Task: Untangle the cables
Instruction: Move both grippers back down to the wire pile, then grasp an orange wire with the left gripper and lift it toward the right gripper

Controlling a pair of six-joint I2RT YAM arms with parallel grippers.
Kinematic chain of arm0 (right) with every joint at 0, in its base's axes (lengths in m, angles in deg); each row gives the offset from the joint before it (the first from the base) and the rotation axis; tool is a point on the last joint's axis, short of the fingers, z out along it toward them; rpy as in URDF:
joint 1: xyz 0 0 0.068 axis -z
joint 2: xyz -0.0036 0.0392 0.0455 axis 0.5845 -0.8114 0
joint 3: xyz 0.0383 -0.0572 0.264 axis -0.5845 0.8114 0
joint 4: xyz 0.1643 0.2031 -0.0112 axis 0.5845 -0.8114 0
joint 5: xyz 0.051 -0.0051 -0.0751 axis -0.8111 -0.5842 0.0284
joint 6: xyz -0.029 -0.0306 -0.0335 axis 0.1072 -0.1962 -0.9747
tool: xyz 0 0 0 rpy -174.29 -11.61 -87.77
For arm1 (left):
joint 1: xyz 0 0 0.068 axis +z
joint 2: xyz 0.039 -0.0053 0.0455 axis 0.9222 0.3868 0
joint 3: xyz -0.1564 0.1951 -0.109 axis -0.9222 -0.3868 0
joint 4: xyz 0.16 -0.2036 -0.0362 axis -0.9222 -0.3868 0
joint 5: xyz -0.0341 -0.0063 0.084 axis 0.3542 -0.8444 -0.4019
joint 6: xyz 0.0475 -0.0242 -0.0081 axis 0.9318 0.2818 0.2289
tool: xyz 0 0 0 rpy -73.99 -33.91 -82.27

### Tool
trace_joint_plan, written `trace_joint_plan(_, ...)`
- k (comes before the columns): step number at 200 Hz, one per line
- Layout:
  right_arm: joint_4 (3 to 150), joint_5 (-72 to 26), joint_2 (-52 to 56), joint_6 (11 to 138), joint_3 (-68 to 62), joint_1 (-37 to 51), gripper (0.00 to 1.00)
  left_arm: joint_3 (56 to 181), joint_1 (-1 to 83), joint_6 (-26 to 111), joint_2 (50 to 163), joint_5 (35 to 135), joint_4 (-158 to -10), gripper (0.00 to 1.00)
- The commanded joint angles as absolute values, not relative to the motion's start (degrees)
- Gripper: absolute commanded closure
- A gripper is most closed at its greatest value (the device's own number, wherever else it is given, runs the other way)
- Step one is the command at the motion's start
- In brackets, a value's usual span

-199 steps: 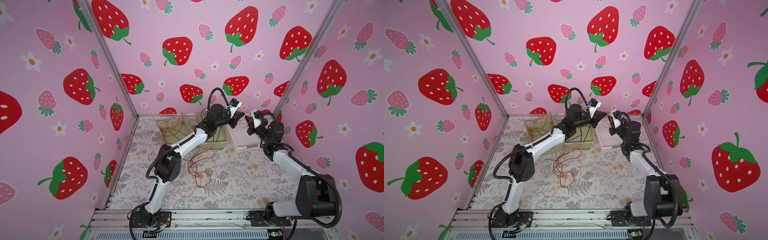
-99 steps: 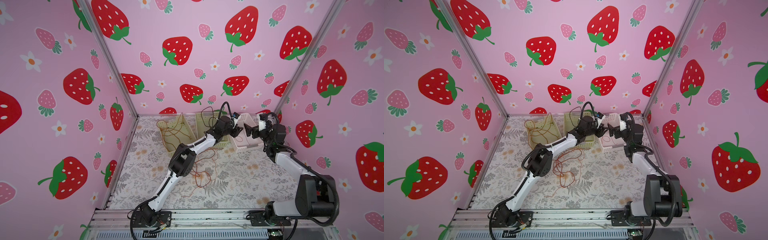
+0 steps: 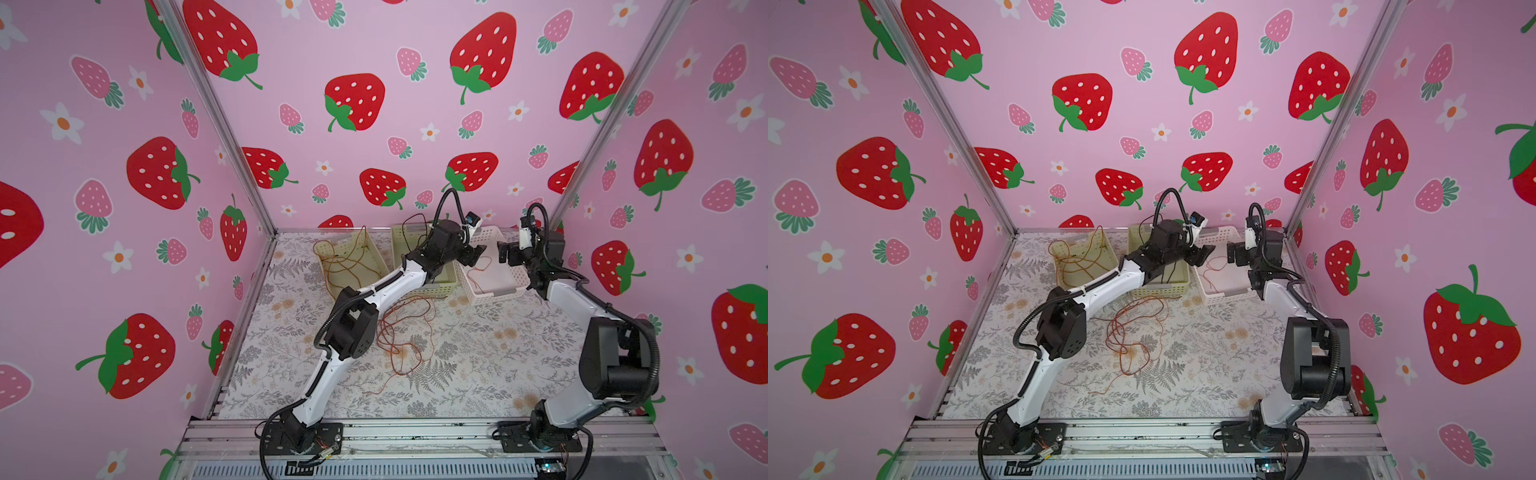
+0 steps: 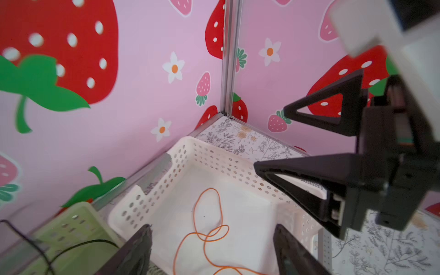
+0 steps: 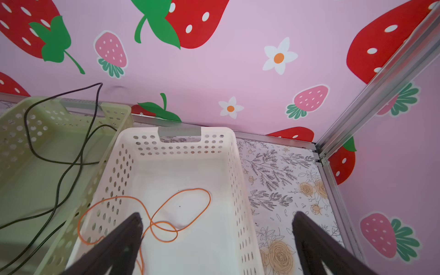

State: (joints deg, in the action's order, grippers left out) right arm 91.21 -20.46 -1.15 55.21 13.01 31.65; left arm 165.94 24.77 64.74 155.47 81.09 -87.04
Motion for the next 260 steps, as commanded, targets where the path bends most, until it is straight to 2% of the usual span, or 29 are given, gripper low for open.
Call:
trace_joint_plan(1,93.1,-25.8,6.4,55.5,17.1,31.2,0.09,160.4,25.4,72.3,147.3,73.5,-92.9,0.2)
trace_joint_plan(33,92.0,-31.5,15.2,52.2,23.6,26.4,0.18,142.5,27.9,69.4,132.8,72.1,-98.8,0.31)
trace_joint_plan(52,89.9,-33.2,17.9,49.4,26.7,20.4,0.23,131.5,28.7,66.2,125.3,72.2,-102.3,0.36)
trace_joint_plan(83,89.7,-33.3,17.1,46.7,31.9,9.4,0.33,116.2,29.4,58.1,116.8,69.6,-104.6,0.4)
trace_joint_plan(96,91.0,-32.8,15.2,46.3,33.5,6.6,0.33,111.6,29.6,55.1,115.3,69.7,-103.5,0.41)
trace_joint_plan(129,92.4,-32.9,11.3,48.9,32.7,4.2,0.46,108.9,29.8,49.7,118.0,67.7,-105.1,0.42)
trace_joint_plan(153,92.4,-32.3,10.8,48.8,32.3,2.8,0.47,109.7,30.3,47.1,120.4,64.2,-107.2,0.42)
trace_joint_plan(166,92.8,-32.1,10.8,48.8,32.7,2.5,0.47,108.9,30.9,46.2,121.3,64.4,-105.0,0.39)
trace_joint_plan(196,92.9,-31.6,10.7,48.5,33.0,2.3,0.48,111.5,31.8,45.9,127.0,65.5,-104.1,0.4)
trace_joint_plan(212,92.8,-30.8,11.1,48.4,33.2,2.3,0.48,111.9,32.1,46.4,127.9,66.0,-102.7,0.54)
trace_joint_plan(222,92.9,-30.2,11.6,48.3,33.6,2.3,0.51,111.6,32.1,47.5,127.5,67.6,-101.1,0.64)
trace_joint_plan(260,94.1,-27.8,13.7,46.0,35.7,2.3,0.51,111.9,31.8,53.5,125.3,73.3,-99.6,0.93)
